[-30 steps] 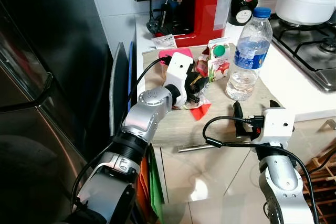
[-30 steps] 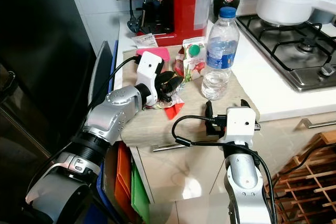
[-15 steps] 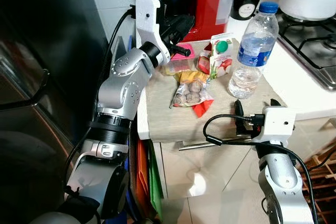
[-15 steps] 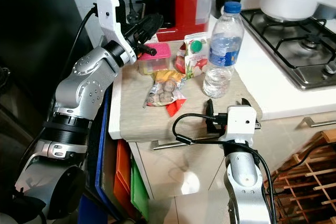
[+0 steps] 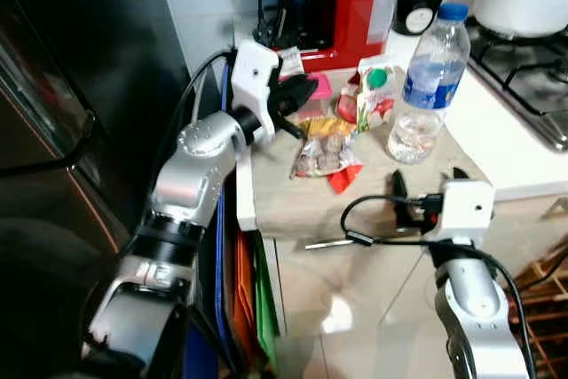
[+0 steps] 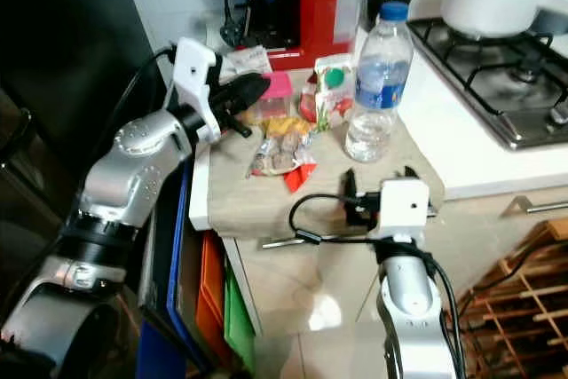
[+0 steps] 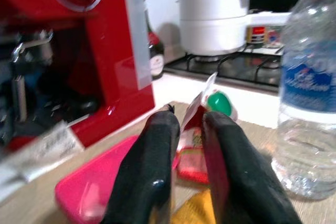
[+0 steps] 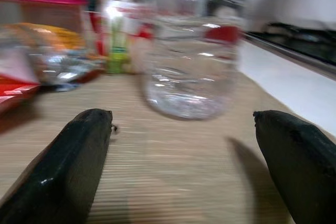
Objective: Restocking fridge
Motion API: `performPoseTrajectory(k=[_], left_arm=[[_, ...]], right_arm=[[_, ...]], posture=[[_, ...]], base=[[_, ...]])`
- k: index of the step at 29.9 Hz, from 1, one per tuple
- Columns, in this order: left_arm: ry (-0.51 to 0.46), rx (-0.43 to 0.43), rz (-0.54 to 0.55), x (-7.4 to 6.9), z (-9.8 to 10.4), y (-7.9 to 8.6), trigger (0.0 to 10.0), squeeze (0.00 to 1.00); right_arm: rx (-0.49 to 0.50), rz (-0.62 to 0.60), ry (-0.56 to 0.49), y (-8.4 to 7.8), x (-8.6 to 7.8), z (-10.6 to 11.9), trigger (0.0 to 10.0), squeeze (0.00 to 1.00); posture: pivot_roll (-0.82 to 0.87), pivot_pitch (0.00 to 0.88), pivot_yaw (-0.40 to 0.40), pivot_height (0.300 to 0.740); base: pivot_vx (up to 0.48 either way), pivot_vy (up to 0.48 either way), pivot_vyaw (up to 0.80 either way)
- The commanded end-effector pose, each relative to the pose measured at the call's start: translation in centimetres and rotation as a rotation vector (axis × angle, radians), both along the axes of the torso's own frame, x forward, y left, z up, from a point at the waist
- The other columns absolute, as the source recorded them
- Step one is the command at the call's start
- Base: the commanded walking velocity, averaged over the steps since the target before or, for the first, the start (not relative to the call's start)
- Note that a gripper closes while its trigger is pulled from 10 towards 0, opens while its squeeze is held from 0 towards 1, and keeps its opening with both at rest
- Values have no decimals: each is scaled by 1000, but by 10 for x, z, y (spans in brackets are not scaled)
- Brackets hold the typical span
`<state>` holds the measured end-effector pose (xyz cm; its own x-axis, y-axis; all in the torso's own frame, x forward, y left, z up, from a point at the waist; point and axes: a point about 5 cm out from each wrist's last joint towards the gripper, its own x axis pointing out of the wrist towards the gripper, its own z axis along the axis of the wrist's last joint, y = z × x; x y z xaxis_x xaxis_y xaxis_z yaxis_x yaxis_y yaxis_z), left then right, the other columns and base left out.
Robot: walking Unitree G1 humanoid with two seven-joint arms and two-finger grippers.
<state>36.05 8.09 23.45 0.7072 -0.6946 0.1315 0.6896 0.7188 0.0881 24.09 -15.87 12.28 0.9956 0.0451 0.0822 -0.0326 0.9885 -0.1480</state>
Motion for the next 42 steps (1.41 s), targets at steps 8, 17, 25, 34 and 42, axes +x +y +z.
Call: performPoseTrajectory(k=[8,17,25,34,42], left_arm=[[67,-5,-32,-10,-27,-3,10000,1000],[126,57,-101,-22,-54,-23,10000,1000],[163,21,-123,-23,-57,-27,10000,1000],[179,12,-128,-23,-58,-28,10000,1000],[157,-5,-200,-29,-53,-34,10000,1000]], right_arm=[[13,9,33,2,2,-6,10000,0],[44,-4,21,-1,6,-5,10000,0],[40,-11,22,-6,5,-5,10000,0],[35,-5,21,-6,8,-4,10000,0],[35,-8,26,-7,8,-5,10000,0]], posture=[[-63,0,113,740],[-77,0,107,740],[-89,0,102,740],[-82,0,94,740],[-83,0,92,740]], base=[[0,0,0],[0,0,0],[0,0,0],[0,0,0],[0,0,0]])
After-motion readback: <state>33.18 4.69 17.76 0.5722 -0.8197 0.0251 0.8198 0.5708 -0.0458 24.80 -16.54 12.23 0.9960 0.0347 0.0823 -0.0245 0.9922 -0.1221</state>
